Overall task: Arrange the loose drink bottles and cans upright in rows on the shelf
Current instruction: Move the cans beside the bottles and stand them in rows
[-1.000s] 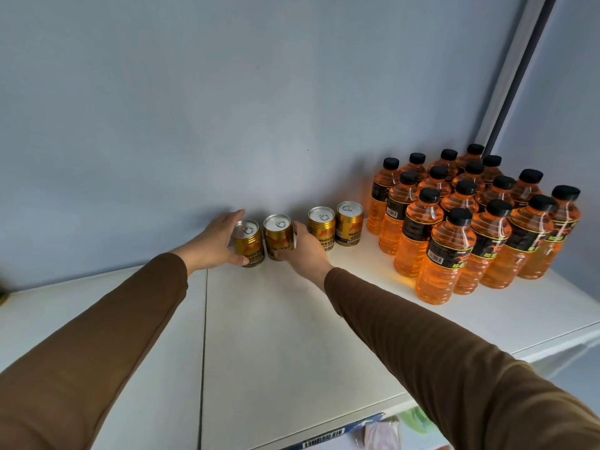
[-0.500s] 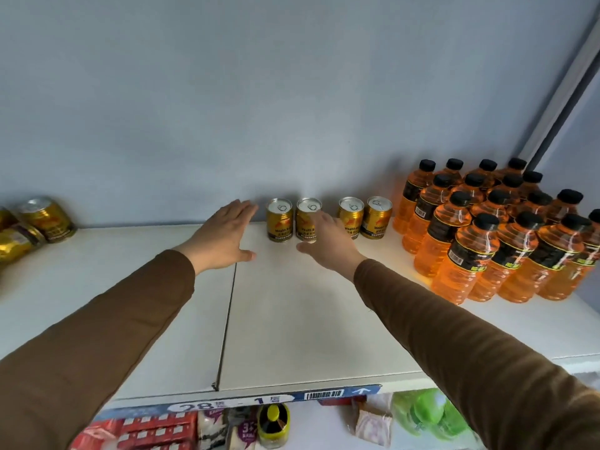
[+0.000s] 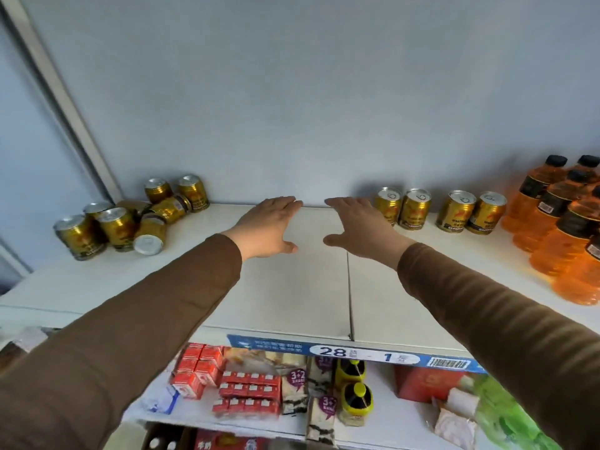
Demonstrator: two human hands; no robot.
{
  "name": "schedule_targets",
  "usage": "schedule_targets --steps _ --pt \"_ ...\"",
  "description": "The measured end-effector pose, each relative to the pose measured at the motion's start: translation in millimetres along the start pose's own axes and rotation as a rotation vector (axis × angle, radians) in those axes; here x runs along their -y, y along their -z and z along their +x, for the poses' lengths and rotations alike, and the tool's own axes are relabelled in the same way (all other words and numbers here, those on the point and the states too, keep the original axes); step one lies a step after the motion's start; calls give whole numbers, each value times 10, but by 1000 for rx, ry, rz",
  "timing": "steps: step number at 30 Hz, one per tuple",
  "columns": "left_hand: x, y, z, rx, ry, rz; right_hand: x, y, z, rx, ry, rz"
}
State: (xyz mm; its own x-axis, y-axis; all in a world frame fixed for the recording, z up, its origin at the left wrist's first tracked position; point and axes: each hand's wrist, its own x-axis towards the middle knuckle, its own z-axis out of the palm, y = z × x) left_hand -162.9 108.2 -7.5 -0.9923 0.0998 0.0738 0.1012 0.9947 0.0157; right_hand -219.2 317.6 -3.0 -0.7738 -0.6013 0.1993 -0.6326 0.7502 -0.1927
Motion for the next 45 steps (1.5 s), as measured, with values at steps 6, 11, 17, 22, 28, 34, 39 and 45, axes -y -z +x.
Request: schedule_targets --steps 6,11,17,22,28,34,39,45 --pt "936 76 -597 4 -13 9 1091 -304 228 -2 -11 43" --pt "1616 87 -946 31 36 5 1757 -524 441 16 7 86" --pt "2321 135 -1205 -5 117 -22 2262 -816 792 25 62 177" --pt "2956 225 -1338 10 165 6 2637 -1074 1057 16 61 223" --pt "3632 211 -1289 72 124 123 3116 -1449 1377 35 -36 302" --pt "4052 142 -1120 150 -9 199 3567 -1821 1597 38 -244 347" --pt "4187 86 -1016 174 -65 217 3760 -2018 1684 10 -393 355" --pt "4221 8 -934 125 -112 200 3784 -2153 1746 -51 -425 336"
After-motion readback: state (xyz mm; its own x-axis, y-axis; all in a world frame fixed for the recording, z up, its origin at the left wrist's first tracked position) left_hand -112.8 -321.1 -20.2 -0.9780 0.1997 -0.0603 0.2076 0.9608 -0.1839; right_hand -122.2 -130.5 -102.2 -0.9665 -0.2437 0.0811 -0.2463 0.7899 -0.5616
